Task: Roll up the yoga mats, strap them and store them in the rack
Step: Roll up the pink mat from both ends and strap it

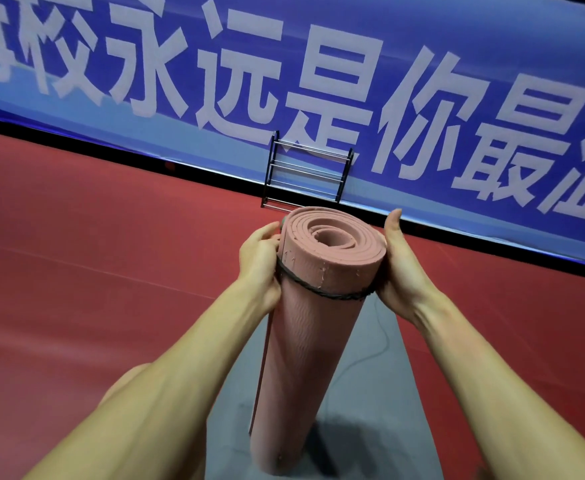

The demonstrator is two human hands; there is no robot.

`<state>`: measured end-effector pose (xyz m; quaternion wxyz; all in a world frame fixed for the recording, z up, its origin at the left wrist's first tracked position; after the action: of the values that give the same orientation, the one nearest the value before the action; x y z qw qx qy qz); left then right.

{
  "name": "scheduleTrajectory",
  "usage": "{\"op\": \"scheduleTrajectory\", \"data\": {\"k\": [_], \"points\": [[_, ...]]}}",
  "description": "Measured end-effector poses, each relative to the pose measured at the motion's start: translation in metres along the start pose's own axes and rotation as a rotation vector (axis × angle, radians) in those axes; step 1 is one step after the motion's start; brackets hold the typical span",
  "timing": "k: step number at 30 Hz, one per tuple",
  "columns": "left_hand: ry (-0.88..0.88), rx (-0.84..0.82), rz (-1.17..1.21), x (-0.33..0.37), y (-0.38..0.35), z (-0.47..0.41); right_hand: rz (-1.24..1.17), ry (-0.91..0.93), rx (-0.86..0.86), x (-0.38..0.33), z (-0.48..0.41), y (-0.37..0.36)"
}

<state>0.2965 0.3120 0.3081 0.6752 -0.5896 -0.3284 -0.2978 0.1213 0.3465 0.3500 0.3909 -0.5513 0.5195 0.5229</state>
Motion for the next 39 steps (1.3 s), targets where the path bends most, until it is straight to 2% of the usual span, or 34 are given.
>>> {"op": "scheduleTrajectory", "data": {"k": [4,8,10,13,15,21,24,28,30,34,37,39], "points": [[-0.120,0.048,0.003,-0.004,-0.007,-0.001,0.143,0.096,0.035,0.028,0.016,0.007],[-0.294,0.040,-0.176,-0.009,-0.013,-0.004,0.214,0.159,0.071,0.051,0.025,0.007],[-0.271,0.030,-0.231,-0.014,-0.013,-0.008,0.201,0.154,0.112,0.048,0.025,0.012],[-0.169,0.056,-0.268,-0.021,-0.013,-0.002,0.260,0.128,0.037,0.044,0.027,0.022],[-0.176,0.043,-0.375,-0.024,-0.015,0.004,0.287,0.106,-0.001,0.049,0.030,0.030],[-0.130,-0.100,-0.558,-0.036,-0.013,0.012,0.392,-0.020,-0.074,0.066,0.046,0.040],[-0.143,-0.185,-0.651,-0.038,-0.010,0.009,0.434,0.045,-0.057,0.059,0.051,0.036],[-0.153,-0.257,-0.655,-0.043,-0.008,0.007,0.208,0.181,0.189,0.042,0.048,0.032],[-0.203,-0.284,-0.583,-0.041,-0.010,0.008,0.210,0.190,0.223,0.043,0.046,0.031],[-0.165,-0.351,-0.209,-0.023,-0.012,0.015,0.330,0.074,0.084,0.058,0.040,0.024],[-0.224,-0.478,-0.322,-0.017,-0.011,0.011,0.374,0.029,-0.003,0.073,0.036,0.015],[-0.289,-0.473,-0.484,-0.019,-0.008,0.008,0.381,0.019,-0.011,0.077,0.034,0.013]]}}
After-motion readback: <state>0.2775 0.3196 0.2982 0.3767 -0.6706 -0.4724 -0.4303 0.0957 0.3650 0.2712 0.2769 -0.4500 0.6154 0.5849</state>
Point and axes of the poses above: each hand's wrist, its own z-axis away from the middle knuckle, its own y-axis out of the back of the hand, x = y × z, the point moved 3 cm from there along -z, towards the middle knuckle, and after that the axes turned 2 degrees about z, right-handed, at the moved point
